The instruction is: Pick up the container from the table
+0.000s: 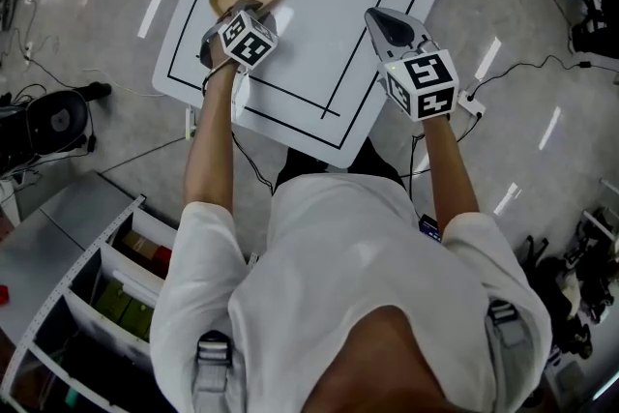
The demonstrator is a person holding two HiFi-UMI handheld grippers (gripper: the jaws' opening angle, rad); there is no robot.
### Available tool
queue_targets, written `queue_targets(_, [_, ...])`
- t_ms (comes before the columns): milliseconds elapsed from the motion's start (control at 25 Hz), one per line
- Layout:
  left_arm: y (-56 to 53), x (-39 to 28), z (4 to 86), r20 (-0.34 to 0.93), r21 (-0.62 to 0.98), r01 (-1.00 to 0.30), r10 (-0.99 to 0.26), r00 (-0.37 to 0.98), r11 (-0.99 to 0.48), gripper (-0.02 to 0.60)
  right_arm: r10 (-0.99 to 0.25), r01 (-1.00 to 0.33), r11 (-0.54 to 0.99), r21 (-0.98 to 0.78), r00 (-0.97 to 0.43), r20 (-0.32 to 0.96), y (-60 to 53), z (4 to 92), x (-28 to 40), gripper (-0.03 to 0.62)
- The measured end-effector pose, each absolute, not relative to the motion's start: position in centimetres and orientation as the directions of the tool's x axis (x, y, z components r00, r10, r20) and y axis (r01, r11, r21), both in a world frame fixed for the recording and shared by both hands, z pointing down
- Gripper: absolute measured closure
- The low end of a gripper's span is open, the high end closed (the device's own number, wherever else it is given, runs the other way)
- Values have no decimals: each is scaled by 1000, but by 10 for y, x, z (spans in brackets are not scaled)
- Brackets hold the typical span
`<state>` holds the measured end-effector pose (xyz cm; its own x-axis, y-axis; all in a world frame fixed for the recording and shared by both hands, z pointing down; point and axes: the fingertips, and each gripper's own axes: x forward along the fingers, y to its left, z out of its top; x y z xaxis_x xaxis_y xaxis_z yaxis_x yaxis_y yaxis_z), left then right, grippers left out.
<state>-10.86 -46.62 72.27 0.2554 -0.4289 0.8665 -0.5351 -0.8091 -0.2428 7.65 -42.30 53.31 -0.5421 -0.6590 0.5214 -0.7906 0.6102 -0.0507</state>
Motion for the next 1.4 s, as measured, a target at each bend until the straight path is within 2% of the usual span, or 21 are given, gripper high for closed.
queue_targets(160, [-468, -111, 727, 867, -300, -519, -456, 202, -800, 540, -666, -794, 607, -37, -533, 521, -418, 531, 83, 579])
queue_targets(360, [-461, -110, 718, 856, -310, -538, -477, 201, -784, 555, -678, -790, 612, -18, -537, 502, -415, 517, 87, 579])
queue_targets(560, [-456, -109, 674, 798, -342, -600, -561, 221, -723, 555, -698, -775, 631, 30, -550, 458, -416, 487, 84, 579])
queue_targets(800, [-447, -115, 591, 658, -351, -729, -709, 255, -587, 555, -742, -771, 629, 102, -555, 377, -419, 439, 81, 579])
queue_targets(1080, [-427, -139, 484, 438, -329, -841, -859, 266, -429, 555, -770, -752, 629, 196, -570, 287, -425, 382, 73, 579])
queue_targets(1400, [-381, -153, 381, 191, -298, -903, -946, 261, -309, 558, -789, -732, 614, 297, -582, 197, -411, 324, 62, 579])
